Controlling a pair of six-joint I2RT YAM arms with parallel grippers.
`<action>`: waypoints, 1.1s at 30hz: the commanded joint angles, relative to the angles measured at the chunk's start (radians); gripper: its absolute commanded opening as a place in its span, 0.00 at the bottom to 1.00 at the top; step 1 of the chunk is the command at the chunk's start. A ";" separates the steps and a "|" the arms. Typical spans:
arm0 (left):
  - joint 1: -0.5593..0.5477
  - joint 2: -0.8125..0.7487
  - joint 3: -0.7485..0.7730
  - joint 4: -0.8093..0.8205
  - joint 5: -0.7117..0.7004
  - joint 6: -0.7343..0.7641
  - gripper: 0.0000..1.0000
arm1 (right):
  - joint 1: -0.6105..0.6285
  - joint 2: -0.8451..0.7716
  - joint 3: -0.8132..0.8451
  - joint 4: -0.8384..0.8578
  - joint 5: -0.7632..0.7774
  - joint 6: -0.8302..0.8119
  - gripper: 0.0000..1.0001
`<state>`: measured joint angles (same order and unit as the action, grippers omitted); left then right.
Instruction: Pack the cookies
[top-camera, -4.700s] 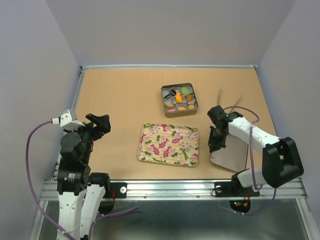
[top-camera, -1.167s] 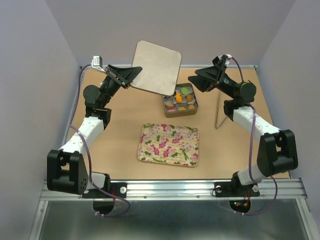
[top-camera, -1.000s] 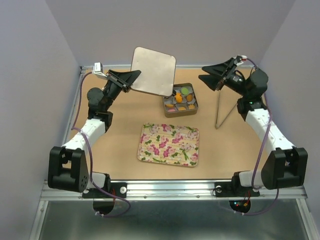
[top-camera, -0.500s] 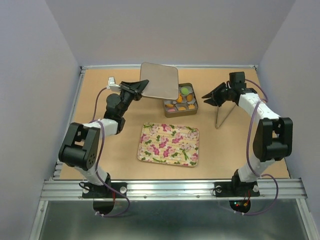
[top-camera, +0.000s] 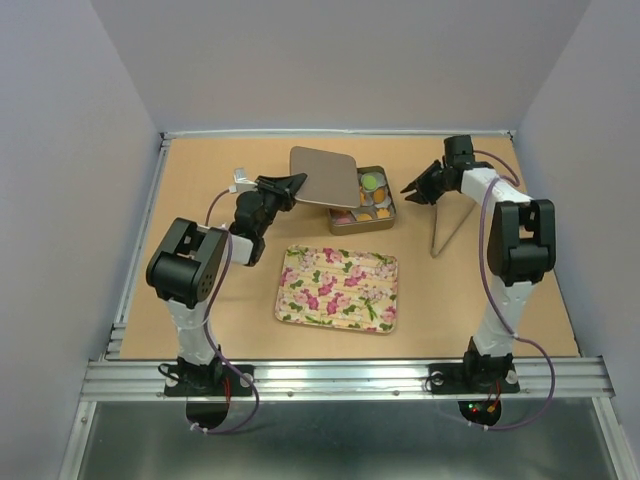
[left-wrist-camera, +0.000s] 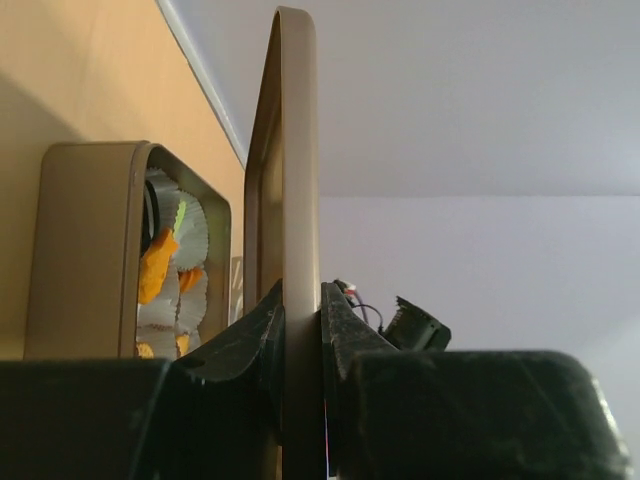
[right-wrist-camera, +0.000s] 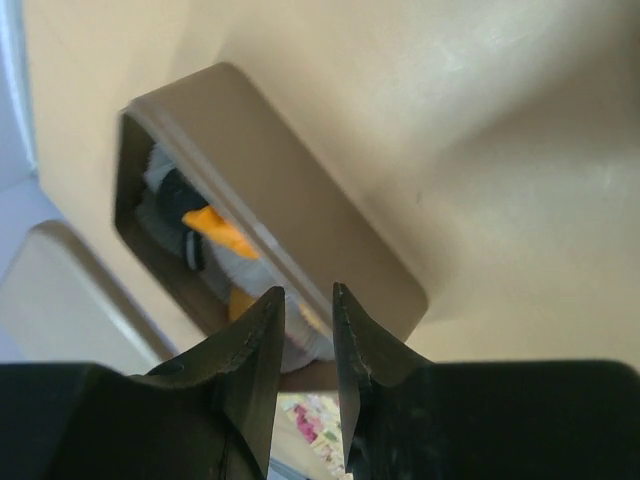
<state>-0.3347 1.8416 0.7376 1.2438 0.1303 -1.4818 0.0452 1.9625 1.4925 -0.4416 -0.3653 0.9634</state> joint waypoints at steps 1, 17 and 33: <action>-0.007 0.031 0.091 0.209 -0.014 0.012 0.00 | -0.005 0.068 0.061 -0.008 0.025 -0.051 0.31; -0.012 0.139 0.137 0.189 0.051 0.022 0.08 | 0.149 0.190 0.114 -0.008 -0.017 -0.060 0.32; 0.097 0.183 0.065 0.255 0.282 0.063 0.20 | 0.174 0.125 0.075 -0.008 0.031 -0.078 0.39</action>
<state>-0.2760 2.0006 0.8158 1.2896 0.2752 -1.4513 0.2283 2.1479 1.5570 -0.4595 -0.3584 0.9092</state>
